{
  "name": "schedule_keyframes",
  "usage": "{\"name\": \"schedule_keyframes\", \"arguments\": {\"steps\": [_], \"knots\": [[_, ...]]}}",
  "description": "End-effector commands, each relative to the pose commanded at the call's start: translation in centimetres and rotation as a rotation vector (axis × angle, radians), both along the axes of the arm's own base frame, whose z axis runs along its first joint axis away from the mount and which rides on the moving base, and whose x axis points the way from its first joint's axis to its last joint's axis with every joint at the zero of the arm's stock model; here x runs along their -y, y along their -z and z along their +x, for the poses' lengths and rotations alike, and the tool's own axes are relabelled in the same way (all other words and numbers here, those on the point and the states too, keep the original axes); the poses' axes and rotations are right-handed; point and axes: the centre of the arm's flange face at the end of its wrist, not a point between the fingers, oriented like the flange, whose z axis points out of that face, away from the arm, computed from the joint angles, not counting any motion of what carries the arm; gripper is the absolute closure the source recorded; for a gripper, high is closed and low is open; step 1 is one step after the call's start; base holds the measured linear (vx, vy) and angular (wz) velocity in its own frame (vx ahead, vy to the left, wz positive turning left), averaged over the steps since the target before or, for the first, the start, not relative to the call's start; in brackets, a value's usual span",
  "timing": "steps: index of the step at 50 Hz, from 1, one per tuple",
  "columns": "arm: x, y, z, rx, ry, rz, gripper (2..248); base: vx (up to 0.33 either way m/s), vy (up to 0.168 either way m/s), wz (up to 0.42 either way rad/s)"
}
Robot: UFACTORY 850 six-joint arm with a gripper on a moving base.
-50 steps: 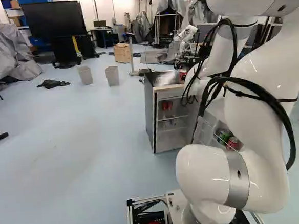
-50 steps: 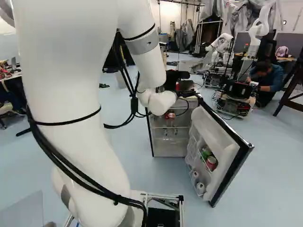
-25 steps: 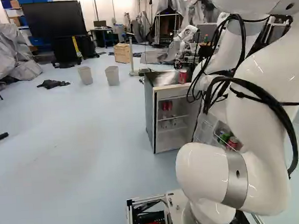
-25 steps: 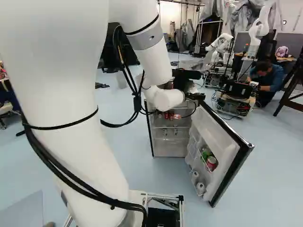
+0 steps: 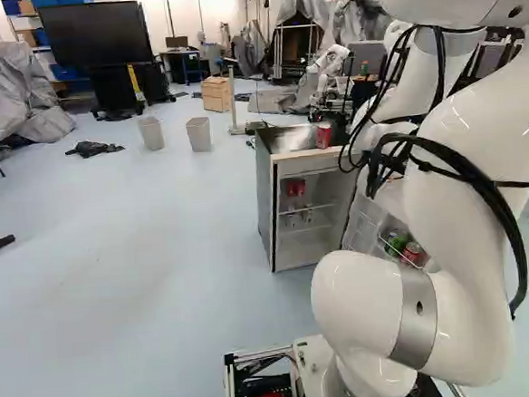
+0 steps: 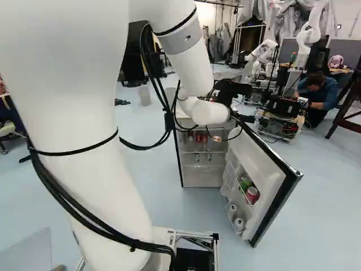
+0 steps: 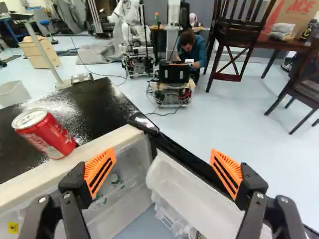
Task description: Grab a drink from the fridge
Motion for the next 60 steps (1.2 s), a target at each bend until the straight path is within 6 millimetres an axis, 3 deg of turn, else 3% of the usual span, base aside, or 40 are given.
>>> {"name": "schedule_keyframes", "arguments": {"steps": [60], "knots": [[8.5,-3.3,-1.6,-0.097,0.296,0.316,3,0.000,0.000,0.000]]}}
